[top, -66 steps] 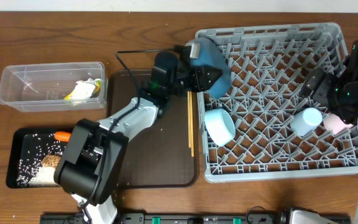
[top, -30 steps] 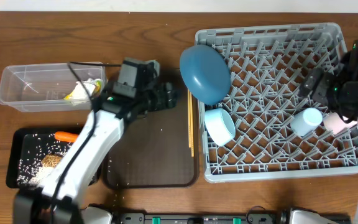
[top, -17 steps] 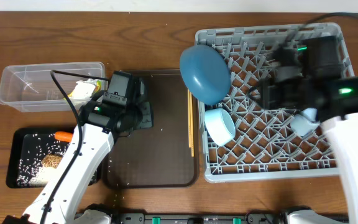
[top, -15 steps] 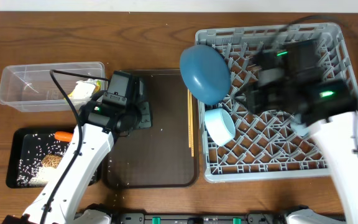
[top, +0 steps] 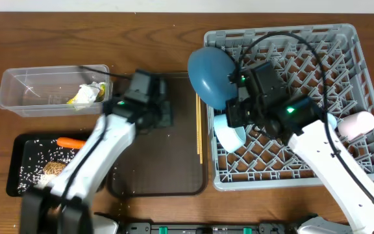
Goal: Sort waste into correct bins and load items into the dishwasher rack
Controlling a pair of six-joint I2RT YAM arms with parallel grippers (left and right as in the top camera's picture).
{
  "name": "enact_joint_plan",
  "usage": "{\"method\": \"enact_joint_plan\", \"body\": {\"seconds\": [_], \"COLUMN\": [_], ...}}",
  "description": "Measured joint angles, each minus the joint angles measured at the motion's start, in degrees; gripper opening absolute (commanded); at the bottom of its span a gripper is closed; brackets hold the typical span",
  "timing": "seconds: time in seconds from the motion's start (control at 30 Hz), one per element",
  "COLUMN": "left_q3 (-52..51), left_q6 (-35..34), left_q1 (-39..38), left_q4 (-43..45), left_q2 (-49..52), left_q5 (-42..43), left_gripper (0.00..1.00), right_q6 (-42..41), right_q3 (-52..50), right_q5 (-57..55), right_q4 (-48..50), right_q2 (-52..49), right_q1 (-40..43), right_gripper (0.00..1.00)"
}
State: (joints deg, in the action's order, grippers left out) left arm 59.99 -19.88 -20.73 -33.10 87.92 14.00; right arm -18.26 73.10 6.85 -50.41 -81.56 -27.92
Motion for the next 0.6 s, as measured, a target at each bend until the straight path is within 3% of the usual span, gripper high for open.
{"method": "enact_joint_plan", "body": {"seconds": [0.2, 0.43, 0.57, 0.6], "left_q3": [-0.33, -0.39, -0.42, -0.42], "left_q6": [-4.04, -8.50, -9.84, -9.99], "left_q1": [-3.58, -2.34, 2.05, 3.80], "left_q4": [6.78, 6.64, 1.40, -0.09], "left_q2": [9.81, 12.17, 9.07, 7.02], "left_q5": [3.76, 4.50, 4.92, 4.98], "left_gripper": [0.06, 0.07, 0.17, 0.32], "right_q6": [-0.68, 2.80, 6.82, 7.17], "right_q3": [0.02, 0.02, -0.48, -0.94], "right_q5": [-2.05, 2.78, 10.78, 12.07], "right_q4": [-4.39, -5.55, -1.79, -0.02], "right_q2": [3.30, 5.03, 4.74, 4.44], "right_q1": [7.96, 13.99, 11.28, 9.68], "right_gripper": [0.04, 0.01, 0.01, 0.01]}}
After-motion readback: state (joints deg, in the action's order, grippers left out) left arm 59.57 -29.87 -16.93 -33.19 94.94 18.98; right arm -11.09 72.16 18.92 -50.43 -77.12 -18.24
